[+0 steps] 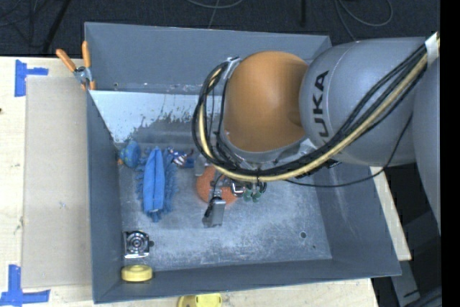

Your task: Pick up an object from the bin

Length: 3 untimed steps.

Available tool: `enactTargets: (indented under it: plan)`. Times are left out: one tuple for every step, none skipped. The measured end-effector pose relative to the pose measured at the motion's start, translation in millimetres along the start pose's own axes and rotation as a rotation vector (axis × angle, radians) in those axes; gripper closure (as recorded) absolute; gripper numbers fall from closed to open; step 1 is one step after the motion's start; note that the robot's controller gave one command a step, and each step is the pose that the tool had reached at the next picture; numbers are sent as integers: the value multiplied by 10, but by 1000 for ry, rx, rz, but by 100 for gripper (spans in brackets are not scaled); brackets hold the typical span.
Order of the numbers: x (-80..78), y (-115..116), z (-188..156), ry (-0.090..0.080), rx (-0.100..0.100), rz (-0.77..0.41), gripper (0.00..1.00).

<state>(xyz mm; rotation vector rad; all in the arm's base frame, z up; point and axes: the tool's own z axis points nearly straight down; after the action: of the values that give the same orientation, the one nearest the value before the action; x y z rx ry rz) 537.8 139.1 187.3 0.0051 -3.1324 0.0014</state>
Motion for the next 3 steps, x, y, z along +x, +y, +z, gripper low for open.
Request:
enactTargets:
  plan:
    - [-17,-9,-47,-8,-1,4,0]
    - [-465,-445,630,-14,-1,-93,0]
    - [-579,111,598,-9,1,-241,0]
